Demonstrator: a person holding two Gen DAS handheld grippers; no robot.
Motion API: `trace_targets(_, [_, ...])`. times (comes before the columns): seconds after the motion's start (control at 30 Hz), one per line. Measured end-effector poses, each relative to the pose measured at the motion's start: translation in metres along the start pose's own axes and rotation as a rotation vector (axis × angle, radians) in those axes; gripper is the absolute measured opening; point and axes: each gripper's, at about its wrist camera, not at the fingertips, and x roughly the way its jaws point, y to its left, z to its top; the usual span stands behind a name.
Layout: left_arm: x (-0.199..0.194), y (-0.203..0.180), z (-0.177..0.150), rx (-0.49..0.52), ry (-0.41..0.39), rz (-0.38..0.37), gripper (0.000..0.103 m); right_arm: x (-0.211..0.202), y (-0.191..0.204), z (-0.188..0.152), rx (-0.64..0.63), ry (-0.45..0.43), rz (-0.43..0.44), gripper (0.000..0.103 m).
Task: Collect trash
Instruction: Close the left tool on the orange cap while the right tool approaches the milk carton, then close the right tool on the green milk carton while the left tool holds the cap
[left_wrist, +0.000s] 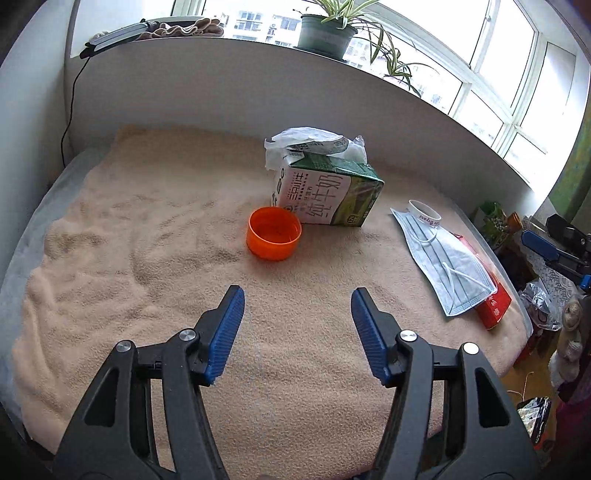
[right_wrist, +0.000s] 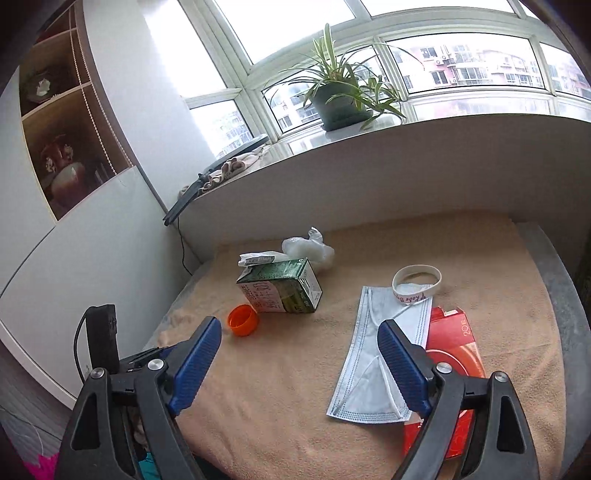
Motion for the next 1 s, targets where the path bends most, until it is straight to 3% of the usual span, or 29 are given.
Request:
trace_targets(0.17, [0.025,0.009,0.018,0.003,0.025,0.026,0.062,0.047,0.005,0.024,-0.012,0.048,0.054,0.088])
trace_targets(0.27, [0.039,0.008,0.026,0.043,0.042,0.033,0.062,0.077,0.008,0.035,-0.028,0.086,0.058,0.082])
trace_targets(0.43, [0.060,0.003,0.035,0.092,0.074,0.054,0.062,0.118,0.004,0.047,0.003,0.135,0.085,0.081])
trace_targets(0.67, [0.079,0.005,0.040,0.109,0.108,0.092,0.062,0.146,-0.003,0.058,0.013,0.163,0.095,0.075])
trace_targets(0.73, [0.082,0.008,0.041,0.100,0.112,0.085,0.059,0.155,-0.005,0.062,0.020,0.174,0.106,0.070])
trace_targets(0.77, [0.084,0.010,0.041,0.098,0.121,0.077,0.050,0.158,-0.006,0.063,0.020,0.179,0.107,0.068])
trace_targets(1.0, [0.074,0.026,0.042,0.083,0.114,0.074,0.049,0.180,-0.021,0.061,0.114,0.195,0.164,0.066])
